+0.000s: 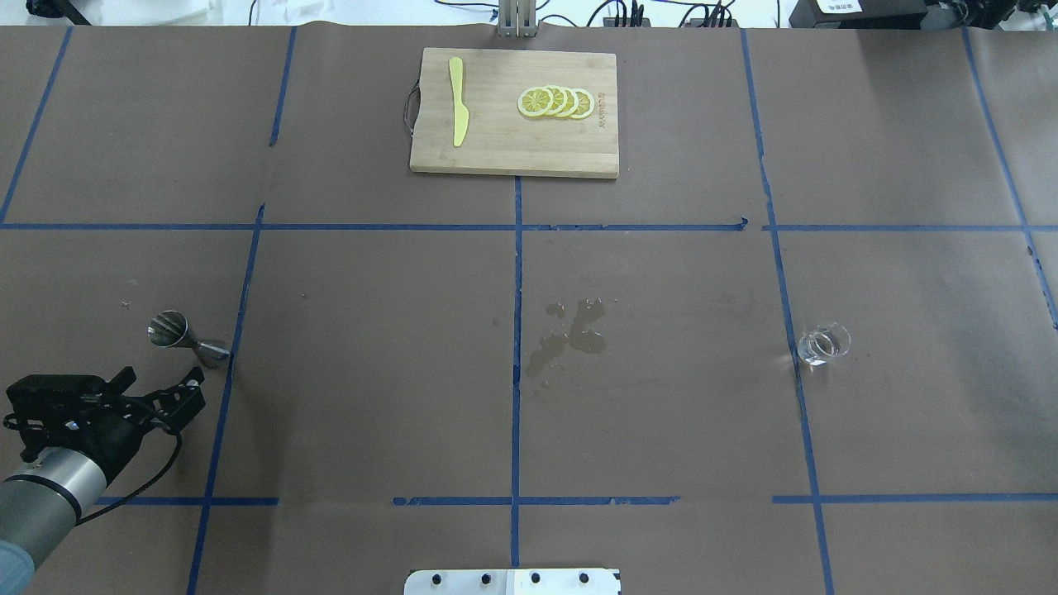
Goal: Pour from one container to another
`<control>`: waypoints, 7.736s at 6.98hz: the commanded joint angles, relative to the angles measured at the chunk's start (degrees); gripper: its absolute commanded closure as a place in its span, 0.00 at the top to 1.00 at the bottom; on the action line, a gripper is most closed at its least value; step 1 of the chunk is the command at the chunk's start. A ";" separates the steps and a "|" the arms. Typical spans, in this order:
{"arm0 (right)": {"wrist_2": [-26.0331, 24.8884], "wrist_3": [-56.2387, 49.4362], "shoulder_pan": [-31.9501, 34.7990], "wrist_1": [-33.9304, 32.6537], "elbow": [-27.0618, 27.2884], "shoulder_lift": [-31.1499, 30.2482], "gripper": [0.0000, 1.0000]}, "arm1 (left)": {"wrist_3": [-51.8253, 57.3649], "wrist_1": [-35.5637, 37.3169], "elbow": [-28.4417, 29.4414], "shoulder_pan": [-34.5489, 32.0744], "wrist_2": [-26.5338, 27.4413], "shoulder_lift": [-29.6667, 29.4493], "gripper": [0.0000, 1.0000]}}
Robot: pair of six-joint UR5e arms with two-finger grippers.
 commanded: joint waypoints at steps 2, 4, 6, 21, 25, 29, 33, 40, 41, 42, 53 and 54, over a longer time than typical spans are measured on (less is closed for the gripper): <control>0.00 -0.06 0.00 0.00 -0.02 0.14 1.00 | 0.03 0.00 1.22 -0.07 4.78 -2.43 0.97; -0.09 -0.06 0.00 0.00 -0.10 0.14 1.00 | -0.06 -0.43 2.00 -0.07 5.92 -2.87 0.95; -0.09 -0.06 0.00 0.00 -0.28 0.22 1.00 | 0.03 -0.52 2.18 0.01 7.24 -3.75 0.95; -0.09 0.02 0.00 0.00 0.16 0.49 1.00 | 3.98 -0.79 6.49 0.01 10.86 -7.44 0.67; -0.09 0.02 0.00 0.09 0.25 1.10 1.00 | 4.07 -0.96 5.97 -0.16 10.77 -7.27 0.42; -0.18 -0.06 0.00 0.09 0.16 1.10 1.00 | 4.33 -1.14 5.61 -0.60 10.77 -6.65 0.00; -0.35 0.02 0.09 4.00 0.43 0.93 1.00 | 7.21 -4.21 -0.71 -1.39 10.24 -6.48 0.00; -4.19 41.05 -8.41 64.58 1.04 -14.86 1.00 | 19.24 -17.05 2.01 -1.83 10.59 -7.09 0.00; -8.05 45.16 -10.96 73.39 1.13 -18.81 1.00 | 23.10 -17.22 0.79 -1.83 10.68 -7.26 0.00; -8.87 49.72 -11.68 80.52 1.13 -21.81 1.00 | 23.32 -17.22 0.43 -1.75 10.68 -7.44 0.00; -96.68 64.71 -74.05 87.01 10.08 -27.55 0.99 | 23.40 -17.13 0.25 -1.74 10.68 -12.10 0.00; -103.82 64.71 -79.83 86.84 11.31 -27.55 0.99 | 23.41 -17.13 0.25 -1.92 10.59 -12.01 0.00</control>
